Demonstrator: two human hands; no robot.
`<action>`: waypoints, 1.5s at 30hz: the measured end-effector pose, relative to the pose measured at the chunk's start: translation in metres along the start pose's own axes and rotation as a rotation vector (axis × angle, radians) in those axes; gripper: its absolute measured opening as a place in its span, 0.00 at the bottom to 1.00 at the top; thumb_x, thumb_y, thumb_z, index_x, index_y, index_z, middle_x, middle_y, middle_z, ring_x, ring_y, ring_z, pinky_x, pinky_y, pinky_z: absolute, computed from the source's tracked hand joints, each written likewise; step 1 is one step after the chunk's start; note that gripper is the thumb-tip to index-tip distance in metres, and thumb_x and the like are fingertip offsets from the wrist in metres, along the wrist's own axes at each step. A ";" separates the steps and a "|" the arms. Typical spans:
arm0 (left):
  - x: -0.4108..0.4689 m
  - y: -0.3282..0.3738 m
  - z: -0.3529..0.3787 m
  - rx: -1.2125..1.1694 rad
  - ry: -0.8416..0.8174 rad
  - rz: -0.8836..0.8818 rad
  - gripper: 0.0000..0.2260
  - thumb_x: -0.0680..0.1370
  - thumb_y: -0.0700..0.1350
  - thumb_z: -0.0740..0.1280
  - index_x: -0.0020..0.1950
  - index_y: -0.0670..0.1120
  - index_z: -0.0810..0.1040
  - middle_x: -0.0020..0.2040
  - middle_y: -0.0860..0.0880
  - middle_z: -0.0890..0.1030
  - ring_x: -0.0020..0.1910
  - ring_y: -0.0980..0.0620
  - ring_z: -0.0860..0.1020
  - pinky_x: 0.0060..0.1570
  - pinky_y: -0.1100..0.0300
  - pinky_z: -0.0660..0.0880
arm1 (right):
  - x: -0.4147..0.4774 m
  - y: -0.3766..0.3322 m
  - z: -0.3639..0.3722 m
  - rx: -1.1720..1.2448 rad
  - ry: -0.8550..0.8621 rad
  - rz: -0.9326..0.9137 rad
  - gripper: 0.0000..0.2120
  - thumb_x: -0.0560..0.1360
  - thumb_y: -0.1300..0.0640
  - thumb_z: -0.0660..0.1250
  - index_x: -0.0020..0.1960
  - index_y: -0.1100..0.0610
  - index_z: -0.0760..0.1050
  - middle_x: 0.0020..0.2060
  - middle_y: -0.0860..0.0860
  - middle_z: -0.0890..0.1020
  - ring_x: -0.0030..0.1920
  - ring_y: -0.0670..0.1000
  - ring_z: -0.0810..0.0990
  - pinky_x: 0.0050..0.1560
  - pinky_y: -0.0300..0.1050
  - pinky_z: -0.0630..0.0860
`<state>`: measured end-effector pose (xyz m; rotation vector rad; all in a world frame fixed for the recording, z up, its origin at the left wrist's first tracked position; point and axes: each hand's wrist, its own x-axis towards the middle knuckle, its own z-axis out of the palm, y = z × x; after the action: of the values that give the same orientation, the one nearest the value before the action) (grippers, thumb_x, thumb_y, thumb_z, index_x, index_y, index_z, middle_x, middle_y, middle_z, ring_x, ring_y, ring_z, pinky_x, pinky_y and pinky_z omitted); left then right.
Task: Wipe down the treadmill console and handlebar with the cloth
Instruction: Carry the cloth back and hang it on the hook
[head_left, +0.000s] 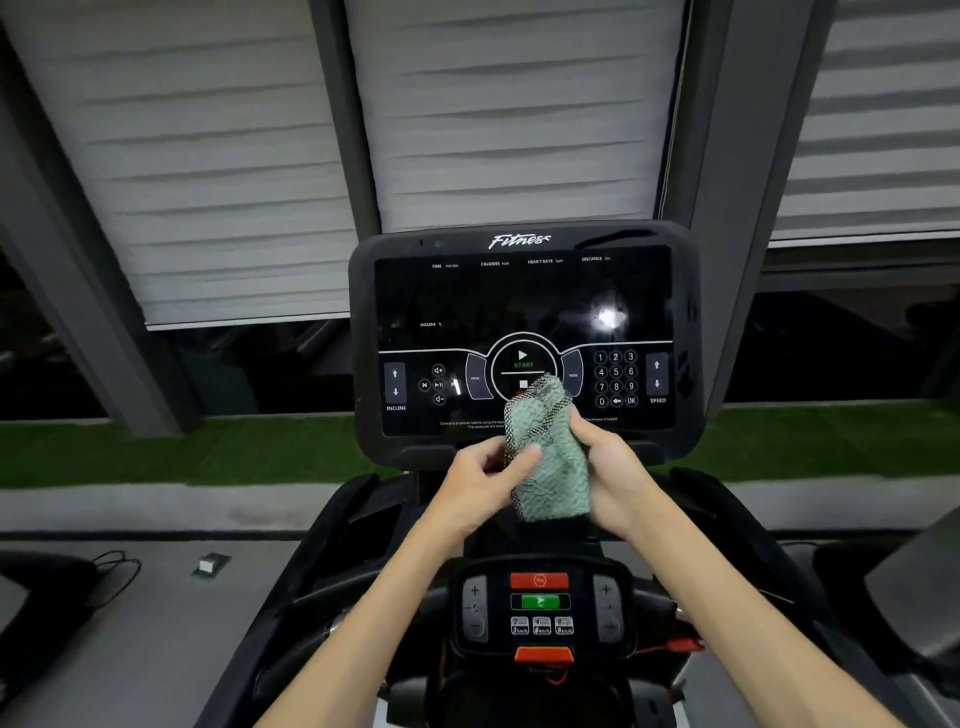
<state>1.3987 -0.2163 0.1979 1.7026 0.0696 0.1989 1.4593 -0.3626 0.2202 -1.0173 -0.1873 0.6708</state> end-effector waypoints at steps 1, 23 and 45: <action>-0.001 0.002 -0.002 0.018 0.037 0.019 0.08 0.77 0.49 0.70 0.54 0.50 0.81 0.48 0.54 0.85 0.47 0.58 0.83 0.46 0.61 0.80 | 0.001 0.000 0.003 0.018 -0.029 0.003 0.21 0.82 0.46 0.55 0.59 0.59 0.78 0.53 0.59 0.84 0.52 0.57 0.83 0.53 0.56 0.78; -0.236 0.063 -0.151 0.301 0.574 0.167 0.11 0.80 0.42 0.66 0.60 0.55 0.77 0.56 0.56 0.82 0.58 0.55 0.79 0.61 0.56 0.75 | -0.048 0.075 0.206 -0.724 -0.739 -0.492 0.19 0.77 0.72 0.62 0.64 0.57 0.76 0.58 0.50 0.82 0.61 0.48 0.78 0.63 0.45 0.74; -0.588 0.122 -0.120 0.571 1.886 -0.013 0.13 0.81 0.39 0.62 0.42 0.50 0.82 0.38 0.63 0.81 0.37 0.65 0.75 0.38 0.71 0.70 | -0.267 0.273 0.388 -0.636 -1.870 -0.216 0.18 0.70 0.72 0.59 0.55 0.60 0.78 0.50 0.57 0.82 0.54 0.61 0.79 0.56 0.64 0.75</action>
<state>0.7916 -0.2107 0.2801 1.4388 1.6145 1.8220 0.9595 -0.1464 0.2397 -0.6000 -2.1999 1.2086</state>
